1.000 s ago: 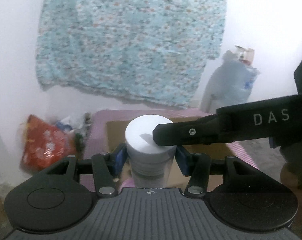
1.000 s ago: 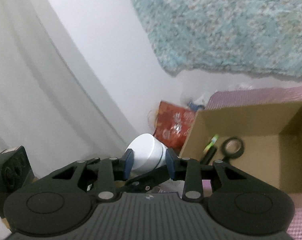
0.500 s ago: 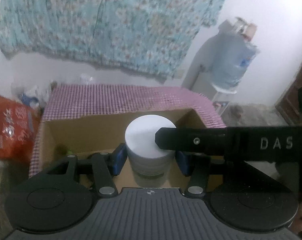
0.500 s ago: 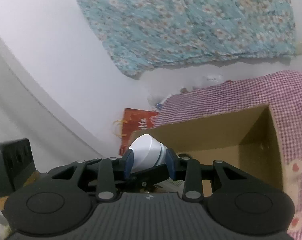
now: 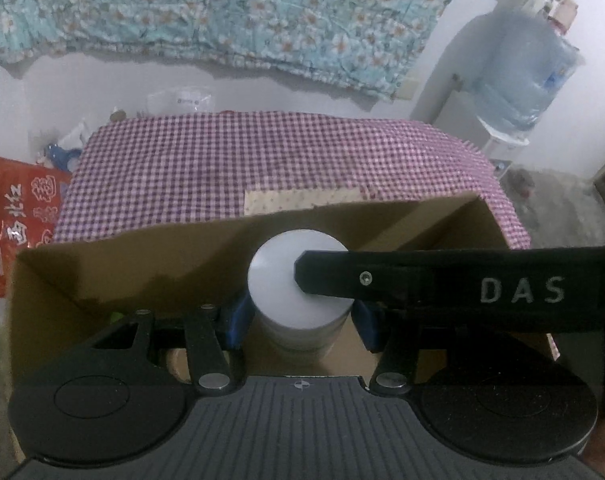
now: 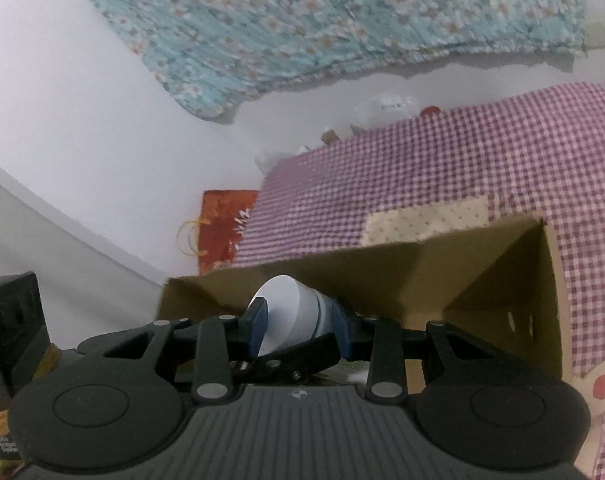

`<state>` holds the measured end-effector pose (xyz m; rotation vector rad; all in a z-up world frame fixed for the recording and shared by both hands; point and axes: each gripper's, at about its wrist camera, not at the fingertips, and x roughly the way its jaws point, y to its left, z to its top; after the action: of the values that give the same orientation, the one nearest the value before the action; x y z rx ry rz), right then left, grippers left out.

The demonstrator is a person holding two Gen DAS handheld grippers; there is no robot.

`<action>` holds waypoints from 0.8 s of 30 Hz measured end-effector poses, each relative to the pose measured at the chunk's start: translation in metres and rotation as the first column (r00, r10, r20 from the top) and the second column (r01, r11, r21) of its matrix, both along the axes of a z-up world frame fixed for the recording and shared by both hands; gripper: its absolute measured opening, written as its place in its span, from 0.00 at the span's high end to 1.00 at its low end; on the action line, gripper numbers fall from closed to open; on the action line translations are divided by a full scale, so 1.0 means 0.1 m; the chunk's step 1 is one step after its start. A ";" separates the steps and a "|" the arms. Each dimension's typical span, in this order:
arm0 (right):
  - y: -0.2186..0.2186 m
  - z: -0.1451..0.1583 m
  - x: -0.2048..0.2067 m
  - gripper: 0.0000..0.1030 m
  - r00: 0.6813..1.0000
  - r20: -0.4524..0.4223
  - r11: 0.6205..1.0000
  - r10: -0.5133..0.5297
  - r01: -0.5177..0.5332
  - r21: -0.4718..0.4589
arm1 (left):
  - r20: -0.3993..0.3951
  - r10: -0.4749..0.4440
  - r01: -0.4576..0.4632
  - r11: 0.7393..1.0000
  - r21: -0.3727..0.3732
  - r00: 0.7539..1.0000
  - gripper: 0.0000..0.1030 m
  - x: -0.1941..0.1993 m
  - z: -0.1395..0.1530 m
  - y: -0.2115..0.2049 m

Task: Organize rigid objects
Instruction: 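Carry the white bottle with the right gripper and release it into the box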

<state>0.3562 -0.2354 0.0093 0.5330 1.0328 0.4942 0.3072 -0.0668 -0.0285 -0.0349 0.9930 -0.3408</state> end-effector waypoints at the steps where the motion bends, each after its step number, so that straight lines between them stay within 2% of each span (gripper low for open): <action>1: -0.02 -0.01 0.00 0.61 1.000 -0.001 1.000 -0.003 0.003 0.014 | 0.000 -0.004 0.004 1.000 0.003 1.000 0.48 0.00 -0.01 -0.01; 3: -0.04 -0.01 0.00 0.61 1.000 -0.002 1.000 -0.004 0.004 0.021 | -0.008 -0.001 0.001 1.000 -0.002 1.000 0.46 -0.02 0.00 -0.01; 5: -0.04 0.01 -0.01 0.61 1.000 -0.001 1.000 -0.006 0.006 0.010 | -0.018 0.001 -0.001 1.000 -0.015 1.000 0.39 -0.02 0.02 0.00; 7: -0.03 0.05 -0.03 0.60 1.000 0.006 1.000 -0.008 0.008 -0.003 | -0.019 0.006 -0.006 1.000 -0.018 1.000 0.26 -0.03 0.06 -0.01; 13: -0.08 0.21 -0.08 0.55 0.998 0.056 0.999 -0.031 0.032 -0.012 | 0.017 0.004 -0.004 1.000 -0.026 1.000 0.11 -0.13 0.24 0.01; 18: -0.16 0.45 -0.20 0.55 0.992 0.109 0.998 -0.058 0.058 0.003 | 0.052 0.011 -0.008 0.998 -0.058 0.999 0.07 -0.28 0.50 0.09; 22: -0.30 0.74 -0.55 0.54 0.981 0.171 0.995 -0.093 0.085 0.055 | 0.105 0.002 0.009 0.994 -0.105 0.995 0.06 -0.53 0.80 0.18; 24: -0.36 0.87 -0.82 0.46 0.972 0.204 0.991 -0.119 0.104 0.085 | 0.137 -0.008 0.026 0.991 -0.130 0.990 0.05 -0.70 0.95 0.22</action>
<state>0.2745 -0.2718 0.0959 0.5889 0.7816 0.4791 0.2374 -0.0445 0.0664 -0.1207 0.8346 -0.4189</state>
